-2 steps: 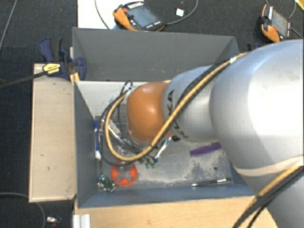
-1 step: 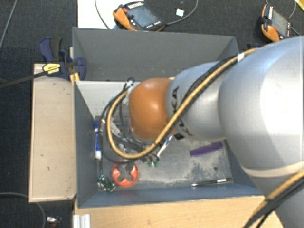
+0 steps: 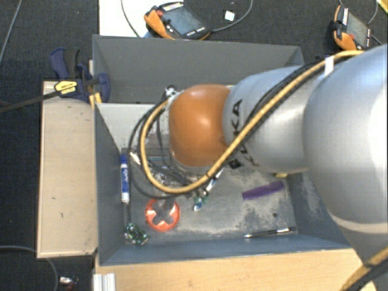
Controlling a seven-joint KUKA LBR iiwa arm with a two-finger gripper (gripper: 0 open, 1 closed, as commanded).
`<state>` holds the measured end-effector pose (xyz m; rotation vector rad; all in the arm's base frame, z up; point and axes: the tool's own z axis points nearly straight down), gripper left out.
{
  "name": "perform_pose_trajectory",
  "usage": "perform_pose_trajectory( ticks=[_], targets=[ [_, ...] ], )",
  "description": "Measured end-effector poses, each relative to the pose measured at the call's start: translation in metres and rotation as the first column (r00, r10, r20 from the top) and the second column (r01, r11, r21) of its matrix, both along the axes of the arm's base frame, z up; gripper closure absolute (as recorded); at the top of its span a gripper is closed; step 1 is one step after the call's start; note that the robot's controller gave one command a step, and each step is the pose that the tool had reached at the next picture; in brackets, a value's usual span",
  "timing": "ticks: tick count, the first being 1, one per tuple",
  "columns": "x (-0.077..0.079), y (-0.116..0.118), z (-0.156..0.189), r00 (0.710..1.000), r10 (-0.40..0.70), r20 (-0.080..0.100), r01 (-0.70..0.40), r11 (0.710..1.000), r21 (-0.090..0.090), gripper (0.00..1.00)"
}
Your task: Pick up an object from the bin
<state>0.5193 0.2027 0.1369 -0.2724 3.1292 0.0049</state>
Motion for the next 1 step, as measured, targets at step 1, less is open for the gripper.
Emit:
perform_pose_trajectory(
  ticks=[1],
  targets=[
    [0.0005, 0.0001, 0.0309, 1.000, -0.001, 0.002, 0.001, 1.000, 0.000, 1.00]
  ],
)
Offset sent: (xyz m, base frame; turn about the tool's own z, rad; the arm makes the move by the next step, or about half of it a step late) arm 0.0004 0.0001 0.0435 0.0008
